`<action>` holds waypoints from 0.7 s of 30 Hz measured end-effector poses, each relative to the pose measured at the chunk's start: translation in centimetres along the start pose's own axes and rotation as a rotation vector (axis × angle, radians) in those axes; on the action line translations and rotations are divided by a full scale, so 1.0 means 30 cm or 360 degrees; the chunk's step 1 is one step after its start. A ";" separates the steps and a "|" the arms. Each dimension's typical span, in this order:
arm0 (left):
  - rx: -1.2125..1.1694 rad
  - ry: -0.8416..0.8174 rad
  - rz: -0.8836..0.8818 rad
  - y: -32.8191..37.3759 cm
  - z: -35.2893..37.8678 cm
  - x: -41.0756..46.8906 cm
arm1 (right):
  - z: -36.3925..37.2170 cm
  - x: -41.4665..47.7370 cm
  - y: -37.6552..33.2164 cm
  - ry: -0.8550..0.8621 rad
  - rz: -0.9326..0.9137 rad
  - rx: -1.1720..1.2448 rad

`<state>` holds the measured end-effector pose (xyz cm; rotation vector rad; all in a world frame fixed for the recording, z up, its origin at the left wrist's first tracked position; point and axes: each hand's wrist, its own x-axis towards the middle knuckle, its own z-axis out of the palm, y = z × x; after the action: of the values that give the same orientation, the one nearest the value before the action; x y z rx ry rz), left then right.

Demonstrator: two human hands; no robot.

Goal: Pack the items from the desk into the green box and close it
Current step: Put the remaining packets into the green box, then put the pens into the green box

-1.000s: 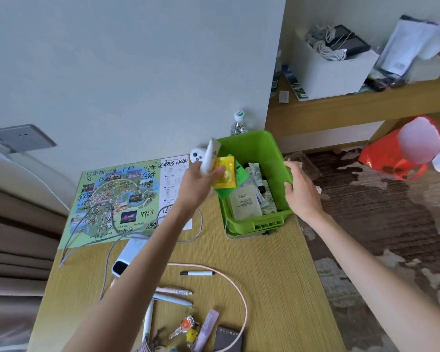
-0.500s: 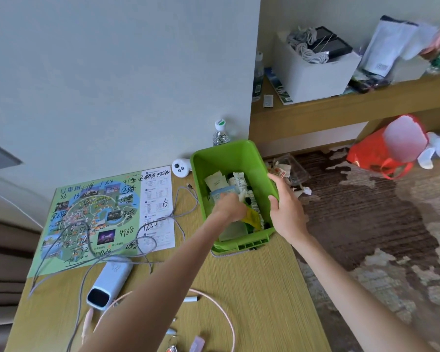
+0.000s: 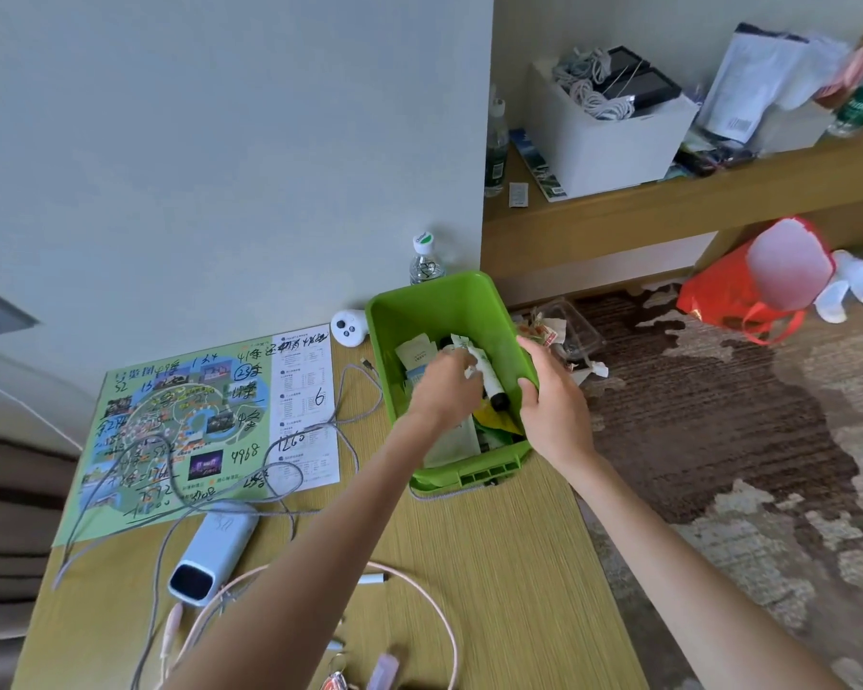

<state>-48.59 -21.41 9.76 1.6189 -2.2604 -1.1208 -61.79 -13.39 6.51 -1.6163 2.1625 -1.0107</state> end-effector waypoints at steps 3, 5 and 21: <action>-0.0101 0.0331 0.0256 -0.040 -0.103 -0.077 | 0.002 0.000 -0.002 0.0003 -0.0025 -0.0035; -0.0166 0.0500 0.0303 -0.093 -0.155 -0.144 | -0.001 0.002 -0.012 0.0003 -0.0034 -0.0120; 0.0267 0.0169 -0.0214 -0.709 0.069 -0.702 | 0.194 -0.442 -0.307 -0.0228 -0.0852 -0.0099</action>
<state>-24.92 -5.24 0.88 1.8704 -2.2598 -0.8687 -47.01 -4.69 5.79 -2.2888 1.7164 -0.9229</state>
